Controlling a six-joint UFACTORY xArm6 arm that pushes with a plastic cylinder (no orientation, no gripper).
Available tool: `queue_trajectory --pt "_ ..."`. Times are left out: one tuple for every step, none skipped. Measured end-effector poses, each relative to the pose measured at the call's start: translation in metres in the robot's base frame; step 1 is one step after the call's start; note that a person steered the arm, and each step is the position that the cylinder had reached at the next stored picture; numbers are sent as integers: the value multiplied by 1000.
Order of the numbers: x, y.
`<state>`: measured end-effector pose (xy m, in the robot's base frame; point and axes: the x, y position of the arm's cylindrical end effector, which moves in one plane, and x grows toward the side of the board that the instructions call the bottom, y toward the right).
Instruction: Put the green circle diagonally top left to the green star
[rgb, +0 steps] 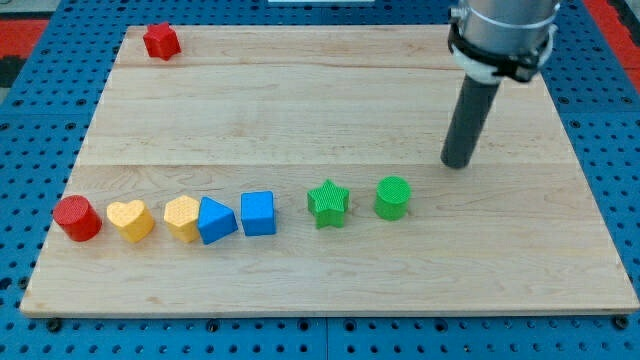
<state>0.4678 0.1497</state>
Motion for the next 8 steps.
queue_trajectory --pt "74 -1" --pt "28 -52" --pt "-23 -114" --pt "-20 -100" --pt "-10 -47" --pt "23 -72" --pt "22 -134" --pt "16 -145"
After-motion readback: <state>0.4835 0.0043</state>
